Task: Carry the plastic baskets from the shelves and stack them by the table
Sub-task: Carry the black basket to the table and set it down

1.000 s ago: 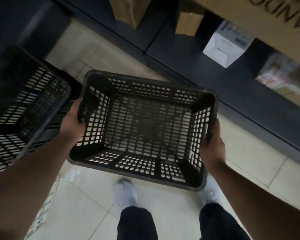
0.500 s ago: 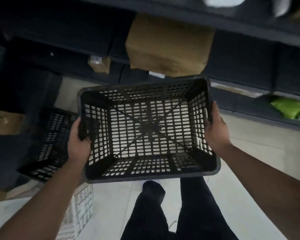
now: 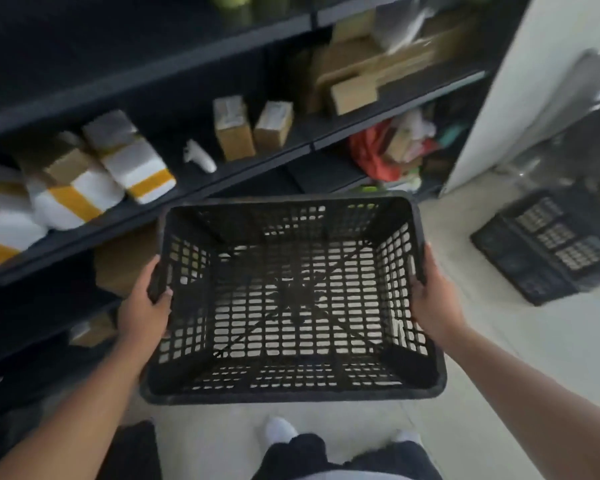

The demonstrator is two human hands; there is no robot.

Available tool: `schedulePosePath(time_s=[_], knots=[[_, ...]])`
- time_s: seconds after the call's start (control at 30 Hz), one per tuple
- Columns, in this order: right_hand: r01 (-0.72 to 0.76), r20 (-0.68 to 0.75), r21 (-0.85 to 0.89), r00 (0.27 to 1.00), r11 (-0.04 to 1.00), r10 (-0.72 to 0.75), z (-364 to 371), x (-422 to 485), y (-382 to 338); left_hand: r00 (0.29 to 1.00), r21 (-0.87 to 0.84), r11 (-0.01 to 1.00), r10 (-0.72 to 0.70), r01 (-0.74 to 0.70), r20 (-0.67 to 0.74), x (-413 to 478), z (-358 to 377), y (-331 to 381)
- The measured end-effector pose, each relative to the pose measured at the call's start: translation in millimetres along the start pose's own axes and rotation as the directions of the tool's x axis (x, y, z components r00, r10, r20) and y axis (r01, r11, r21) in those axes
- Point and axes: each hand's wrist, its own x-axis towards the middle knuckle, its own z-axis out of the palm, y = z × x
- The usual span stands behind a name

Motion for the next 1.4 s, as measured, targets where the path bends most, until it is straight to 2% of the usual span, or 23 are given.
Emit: schedulePosePath(time_s=[0.1,0.2,0.37,0.6,0.77,0.93,1.1,1.17,1.23,1.4], knots=[[-0.076,-0.111,0.113,0.99,0.991,0.089,-73.2,-15.8,45.3,0.987,-0.017,0.991,0.132,-0.132,0.086,-10.6,51.5,81.9],[-0.087,-0.199,0.223,0.971,0.971,0.133,-144.7,-37.1,88.7,0.956,0.006,0.97,0.237,-0.242,0.173,-21.7,111.8,148.7],[-0.194,-0.339,0.237,0.902,0.952,0.268,-230.8,-47.4,185.6,0.897,0.06,0.936,0.311,-0.346,0.315,-44.7,219.7,251.6],[-0.294,-0.425,0.319,0.805,0.901,0.413,-316.5,-31.6,283.2,0.803,0.039,0.887,0.397,-0.46,0.443,-66.1,360.9,381.7],[-0.332,-0.474,0.354,0.742,0.874,0.474,-356.9,32.3,342.1,0.698,0.015,0.809,0.498,-0.588,0.515,-46.6,471.1,474.3],[-0.361,-0.514,0.382,0.682,0.851,0.52,-397.4,125.7,380.1,0.622,-0.07,0.81,0.499,-0.582,0.603,5.7,588.4,557.7],[-0.41,-0.513,0.424,0.626,0.808,0.587,-438.6,210.0,411.8,0.564,-0.065,0.785,0.498,-0.617,0.659,35.9,682.9,655.0],[-0.459,-0.495,0.455,0.582,0.763,0.645,-458.0,248.8,440.1,0.569,-0.036,0.797,0.461,-0.603,0.681,48.9,732.1,695.9],[-0.485,-0.471,0.463,0.575,0.742,0.669,-462.7,264.4,452.9,0.555,-0.001,0.786,0.437,-0.618,0.708,53.9,752.9,712.8],[-0.504,-0.445,0.491,0.556,0.711,0.702,-487.0,350.3,534.7,0.514,0.024,0.776,0.394,-0.63,0.762,52.5,861.0,770.7]])
